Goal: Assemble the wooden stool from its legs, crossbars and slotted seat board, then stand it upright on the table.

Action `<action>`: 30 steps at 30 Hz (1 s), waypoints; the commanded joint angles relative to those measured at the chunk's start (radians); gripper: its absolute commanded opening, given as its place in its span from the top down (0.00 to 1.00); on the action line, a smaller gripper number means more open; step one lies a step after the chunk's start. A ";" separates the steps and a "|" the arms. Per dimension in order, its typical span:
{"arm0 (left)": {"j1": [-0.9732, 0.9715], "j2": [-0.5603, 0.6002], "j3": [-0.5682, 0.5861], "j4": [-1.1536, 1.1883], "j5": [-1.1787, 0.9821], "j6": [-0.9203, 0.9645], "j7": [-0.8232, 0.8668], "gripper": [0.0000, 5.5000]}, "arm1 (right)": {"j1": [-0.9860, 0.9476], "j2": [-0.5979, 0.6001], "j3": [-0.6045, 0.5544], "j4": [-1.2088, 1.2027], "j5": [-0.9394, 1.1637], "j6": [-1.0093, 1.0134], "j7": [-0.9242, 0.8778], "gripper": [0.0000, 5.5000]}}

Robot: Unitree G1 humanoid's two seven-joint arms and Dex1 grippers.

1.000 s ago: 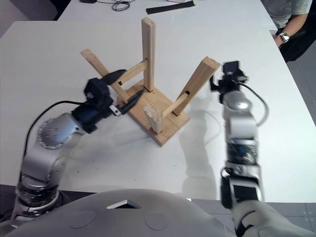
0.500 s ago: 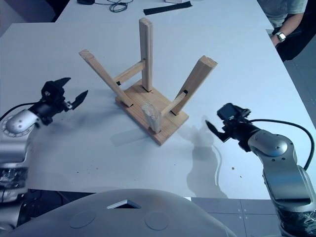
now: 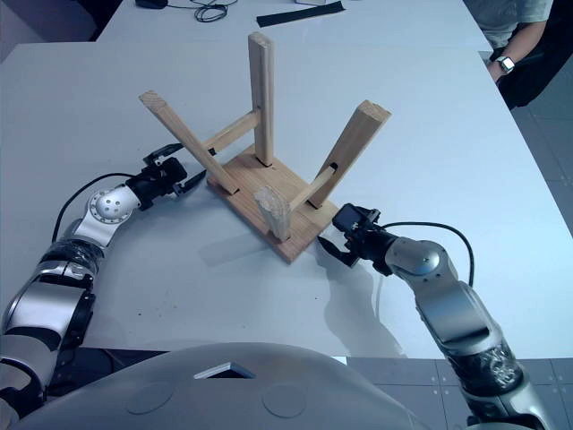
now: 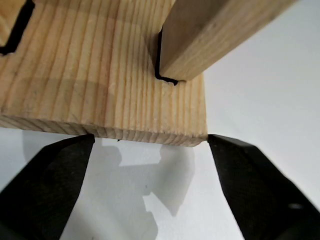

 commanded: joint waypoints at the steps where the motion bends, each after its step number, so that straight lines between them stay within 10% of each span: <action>1: 0.055 -0.026 -0.067 0.075 0.030 -0.046 -0.092 0.33 | -0.037 0.051 0.034 0.067 -0.017 -0.036 -0.026 0.24; 13: 0.291 0.075 -0.024 -0.385 -0.381 0.125 -0.432 0.33 | -0.075 0.089 0.060 0.224 -0.055 -0.170 -0.004 0.24; 22: 0.666 0.084 0.120 -0.982 -0.581 0.648 -0.269 0.38 | -0.038 0.114 -0.031 0.151 0.035 -0.127 0.027 0.24; 30: 0.686 0.033 0.172 -1.039 -0.448 0.819 -0.061 0.45 | 0.180 0.024 -0.205 0.025 0.065 -0.099 0.042 0.33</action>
